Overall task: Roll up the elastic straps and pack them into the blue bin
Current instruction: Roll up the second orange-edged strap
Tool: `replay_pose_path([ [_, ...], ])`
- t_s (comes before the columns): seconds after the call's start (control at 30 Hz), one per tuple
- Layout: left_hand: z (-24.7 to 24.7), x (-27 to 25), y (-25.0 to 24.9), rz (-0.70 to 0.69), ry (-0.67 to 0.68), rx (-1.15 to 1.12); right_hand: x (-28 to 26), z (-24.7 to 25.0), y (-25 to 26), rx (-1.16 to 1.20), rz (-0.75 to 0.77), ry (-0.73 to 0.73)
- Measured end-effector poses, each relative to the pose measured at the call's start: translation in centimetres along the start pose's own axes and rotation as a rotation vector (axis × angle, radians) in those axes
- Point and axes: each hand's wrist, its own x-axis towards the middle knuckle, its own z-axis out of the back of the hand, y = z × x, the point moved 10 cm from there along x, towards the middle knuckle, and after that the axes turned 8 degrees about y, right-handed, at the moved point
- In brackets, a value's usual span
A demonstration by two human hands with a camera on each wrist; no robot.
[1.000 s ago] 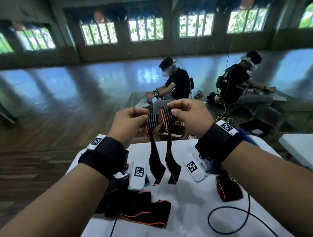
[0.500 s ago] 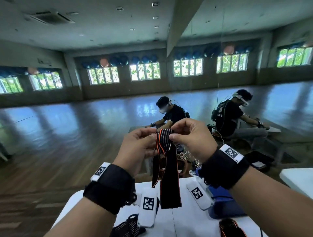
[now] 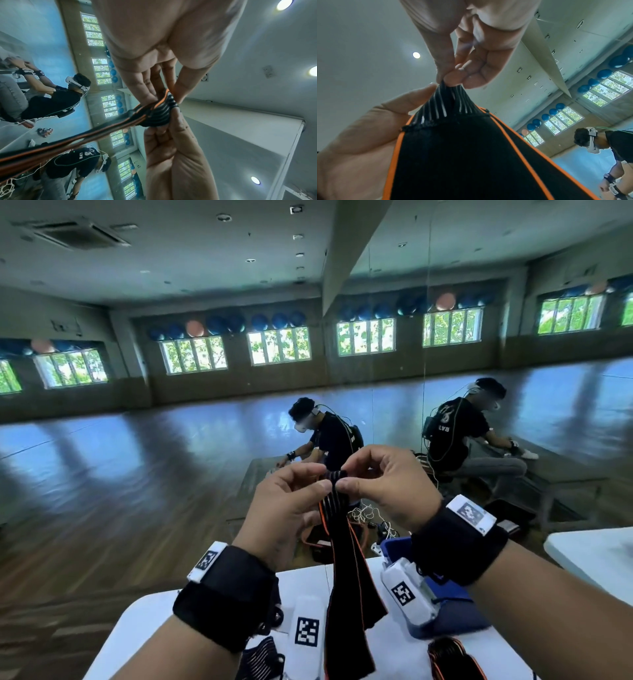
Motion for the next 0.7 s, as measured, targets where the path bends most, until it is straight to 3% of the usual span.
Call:
replay_pose_path([
  [0.23, -0.2, 0.0, 0.8, 0.005, -0.123, -0.036, -3.5, 0.2, -0.7, -0.317, 0.038, -0.17],
  [0.37, -0.8, 0.2, 0.9, 0.008, -0.108, -0.073, -6.0, -2.1, -1.9, -0.414, 0.091, -0.1],
  [0.6, -2.2, 0.1, 0.9, -0.027, 0.016, -0.062, -6.6, 0.0, -3.7, -0.392, 0.04, -0.294],
  [0.7, -1.3, -1.1, -0.1, -0.165, -0.001, 0.177, -6.9, 1.4, -4.0, -0.268, 0.043, -0.373],
])
